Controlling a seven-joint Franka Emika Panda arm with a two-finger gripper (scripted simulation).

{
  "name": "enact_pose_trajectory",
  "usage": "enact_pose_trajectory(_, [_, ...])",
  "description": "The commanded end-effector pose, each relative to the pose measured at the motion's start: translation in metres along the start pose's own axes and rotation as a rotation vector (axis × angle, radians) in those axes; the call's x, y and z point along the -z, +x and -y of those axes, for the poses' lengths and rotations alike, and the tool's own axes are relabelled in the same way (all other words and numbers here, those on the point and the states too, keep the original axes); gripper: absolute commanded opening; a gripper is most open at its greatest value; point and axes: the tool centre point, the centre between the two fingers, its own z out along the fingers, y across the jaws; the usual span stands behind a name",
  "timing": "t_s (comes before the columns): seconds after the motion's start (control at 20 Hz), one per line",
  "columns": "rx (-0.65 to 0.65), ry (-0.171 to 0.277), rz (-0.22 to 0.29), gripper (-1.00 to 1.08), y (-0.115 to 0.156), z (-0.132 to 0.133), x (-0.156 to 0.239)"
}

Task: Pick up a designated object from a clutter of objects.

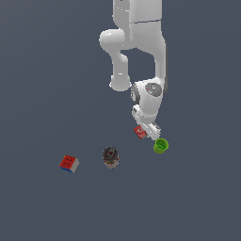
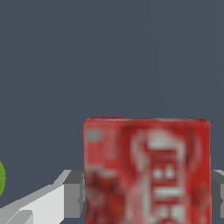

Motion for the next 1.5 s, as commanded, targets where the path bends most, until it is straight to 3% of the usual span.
enact_pose_trajectory(0.0, [0.001,-0.017,0.005,-1.00,-0.002,-0.004,-0.008])
enact_pose_trajectory(0.75, [0.000,0.003,-0.001,-1.00,0.012,-0.001,0.012])
enact_pose_trajectory(1.1, [0.001,0.001,0.000,-1.00,0.048,-0.005,0.044])
enact_pose_trajectory(1.45, [0.001,-0.001,0.002,-1.00,0.103,-0.012,0.096])
